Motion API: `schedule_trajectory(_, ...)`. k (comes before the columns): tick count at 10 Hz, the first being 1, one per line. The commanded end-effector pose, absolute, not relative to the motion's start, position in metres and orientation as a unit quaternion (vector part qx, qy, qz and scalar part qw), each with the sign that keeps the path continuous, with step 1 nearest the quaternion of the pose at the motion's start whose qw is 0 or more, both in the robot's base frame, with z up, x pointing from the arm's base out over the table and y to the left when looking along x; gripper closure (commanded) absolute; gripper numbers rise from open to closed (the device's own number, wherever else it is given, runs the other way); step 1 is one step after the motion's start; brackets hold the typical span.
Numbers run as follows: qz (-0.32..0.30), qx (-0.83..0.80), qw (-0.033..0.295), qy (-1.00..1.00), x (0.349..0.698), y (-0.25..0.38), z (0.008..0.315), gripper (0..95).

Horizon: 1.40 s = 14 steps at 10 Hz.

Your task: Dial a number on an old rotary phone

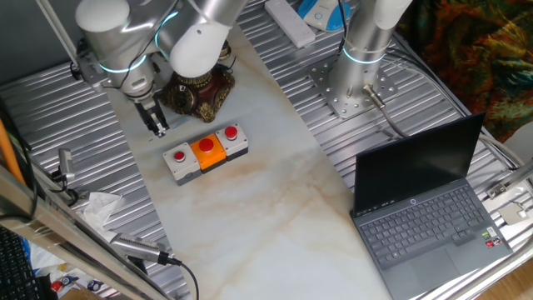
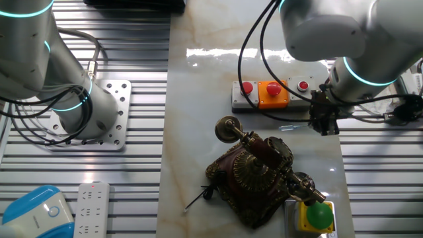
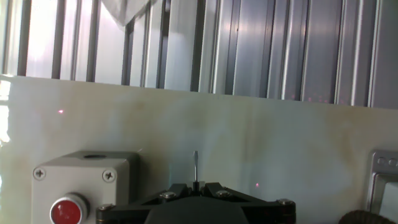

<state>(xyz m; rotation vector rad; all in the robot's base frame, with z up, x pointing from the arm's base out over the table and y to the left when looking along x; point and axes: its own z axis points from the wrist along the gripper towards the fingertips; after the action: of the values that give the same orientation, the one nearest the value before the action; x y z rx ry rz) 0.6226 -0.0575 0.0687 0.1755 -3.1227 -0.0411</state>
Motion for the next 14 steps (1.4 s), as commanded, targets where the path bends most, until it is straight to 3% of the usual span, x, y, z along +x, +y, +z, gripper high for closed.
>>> schedule_trajectory(1,-0.014,0.059,0.011,-0.998,0.6211,-0.0571,0.0699,95.0)
schedule_trajectory(14,-0.036,0.065,0.003,-0.997,0.6222,-0.0549,0.0746,95.0)
